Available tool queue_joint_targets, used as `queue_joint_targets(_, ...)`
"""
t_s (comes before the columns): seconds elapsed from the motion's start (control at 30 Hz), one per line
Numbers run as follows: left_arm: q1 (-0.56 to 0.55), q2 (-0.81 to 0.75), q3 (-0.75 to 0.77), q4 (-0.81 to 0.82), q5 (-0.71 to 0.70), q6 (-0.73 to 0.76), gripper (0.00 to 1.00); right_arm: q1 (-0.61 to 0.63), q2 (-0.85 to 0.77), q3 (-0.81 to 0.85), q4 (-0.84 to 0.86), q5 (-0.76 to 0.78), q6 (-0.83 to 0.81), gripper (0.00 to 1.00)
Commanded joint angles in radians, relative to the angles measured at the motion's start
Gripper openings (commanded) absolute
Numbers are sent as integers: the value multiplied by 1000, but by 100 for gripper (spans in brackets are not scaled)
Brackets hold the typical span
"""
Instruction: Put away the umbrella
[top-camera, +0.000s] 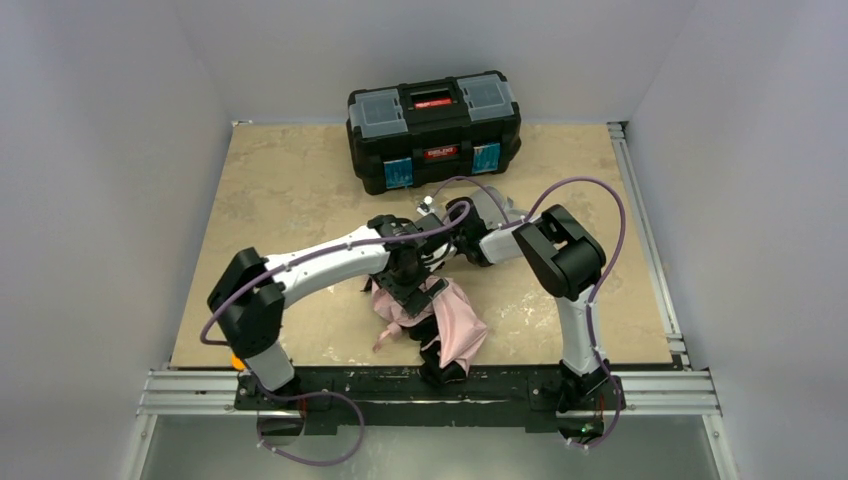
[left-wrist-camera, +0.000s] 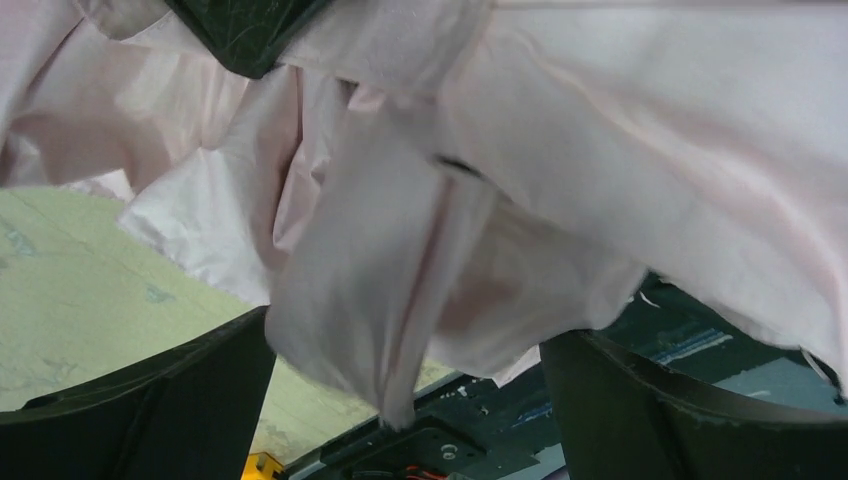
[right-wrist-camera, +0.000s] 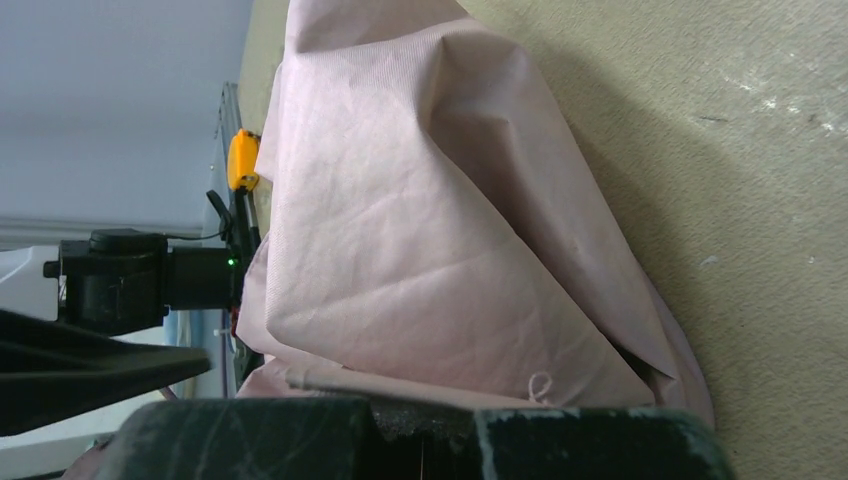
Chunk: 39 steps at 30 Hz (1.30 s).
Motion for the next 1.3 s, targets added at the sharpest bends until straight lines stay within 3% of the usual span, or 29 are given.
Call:
queue_joint_targets(0.0,42,110,-2,78,70,54,100,7,-23,3,-46,7,-41,0)
queue_joint_targets(0.23,80,242,9,169,149,52,100,4,-32,-9,-49,6,-42,0)
queue_joint_targets(0.4,80,288,-65,285,227,-5,100,-11,-36,-24,-48,8,-44,0)
queue_joint_targets(0.5,70,280,-144,392,202,-51,96,-17,-35,-25,-51,9,-42,0)
queue_joint_targets(0.6,51,258,-229,481,165,-96,69,-24,-30,-25,-52,11,-39,0)
queue_joint_targets(0.77,-23,195,-322,548,45,-140,2,-28,-37,-8,-60,5,-30,0)
queue_joint_targets(1.07,-198,81,-260,419,-381,-182,0,-27,-143,102,-141,9,-10,0)
queue_joint_targets(1.13,-244,86,-236,383,-514,-190,0,-27,-164,140,-158,26,-1,0)
queue_joint_targets(1.27,-310,131,-195,333,-652,-215,0,-25,-169,185,-155,62,32,0)
